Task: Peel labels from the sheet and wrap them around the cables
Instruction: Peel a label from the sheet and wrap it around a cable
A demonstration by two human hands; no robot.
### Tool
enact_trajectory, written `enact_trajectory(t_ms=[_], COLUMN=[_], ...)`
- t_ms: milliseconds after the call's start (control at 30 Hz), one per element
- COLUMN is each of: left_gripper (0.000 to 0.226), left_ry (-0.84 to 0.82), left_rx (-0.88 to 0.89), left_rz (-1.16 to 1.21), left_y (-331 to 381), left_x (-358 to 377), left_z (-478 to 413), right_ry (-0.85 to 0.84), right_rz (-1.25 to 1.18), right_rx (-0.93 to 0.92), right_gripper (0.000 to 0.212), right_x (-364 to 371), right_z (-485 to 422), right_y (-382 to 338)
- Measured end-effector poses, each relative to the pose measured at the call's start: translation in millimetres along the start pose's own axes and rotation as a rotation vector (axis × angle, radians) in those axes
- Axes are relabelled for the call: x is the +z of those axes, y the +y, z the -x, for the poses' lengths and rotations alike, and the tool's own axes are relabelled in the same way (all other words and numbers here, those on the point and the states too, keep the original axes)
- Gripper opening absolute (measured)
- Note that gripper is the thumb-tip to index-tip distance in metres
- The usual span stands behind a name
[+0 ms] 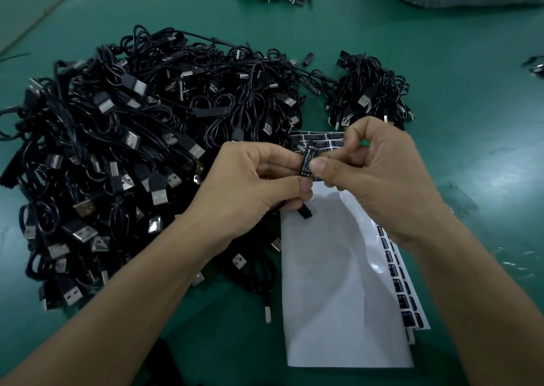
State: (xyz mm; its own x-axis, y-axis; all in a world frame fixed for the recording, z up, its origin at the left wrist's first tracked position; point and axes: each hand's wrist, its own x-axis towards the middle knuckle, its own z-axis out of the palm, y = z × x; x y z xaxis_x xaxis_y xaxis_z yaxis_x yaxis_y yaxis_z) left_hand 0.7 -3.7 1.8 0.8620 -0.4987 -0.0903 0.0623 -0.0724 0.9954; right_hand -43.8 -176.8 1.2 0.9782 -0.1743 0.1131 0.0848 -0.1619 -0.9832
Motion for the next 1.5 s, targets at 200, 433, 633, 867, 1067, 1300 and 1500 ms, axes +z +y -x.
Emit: enact_trajectory(t_ms=[200,433,633,867,1067,1300,1500], left_gripper=[0.017,0.016,0.015,0.016,0.015,0.015,0.015], left_ry=[-0.002,-0.001,-0.005,-0.011,-0.014,-0.009,-0.003], left_rx=[0.009,0.008,0.005,-0.002,0.005,-0.022,-0.024], left_rz=[-0.022,-0.024,-0.021,-0.01,-0.006,0.009,0.009], left_y=[0.2,0.1,-0.4,0.1,0.0,0.7,0.6], left_x=[-0.2,0.3,0.8,0.7,1.0,1.3,2.3], left_z=[0.8,0.5,0.9,0.3,0.9,0.7,0.6], right_ry=[0.01,0.019,0.012,0.007,0.013,0.02,0.019], right_rz=[0.007,0.021,0.044,0.049,0.054,0.021,0.03], right_rx=[0.003,0.008,0.011,0.017,0.015,0.014,0.005], right_gripper=[0.041,0.041,0.042,0.041,0.041,0.041,0.042], right_x=[0.6,0.0,-1.2,-1.2,-0.9,0.2,-1.3], right_z=[0.9,1.0,1.5,1.2,1.8,0.9,1.0], right_y=[-1.0,-1.4,-0.4,0.0,-0.2,-0.1,0.2])
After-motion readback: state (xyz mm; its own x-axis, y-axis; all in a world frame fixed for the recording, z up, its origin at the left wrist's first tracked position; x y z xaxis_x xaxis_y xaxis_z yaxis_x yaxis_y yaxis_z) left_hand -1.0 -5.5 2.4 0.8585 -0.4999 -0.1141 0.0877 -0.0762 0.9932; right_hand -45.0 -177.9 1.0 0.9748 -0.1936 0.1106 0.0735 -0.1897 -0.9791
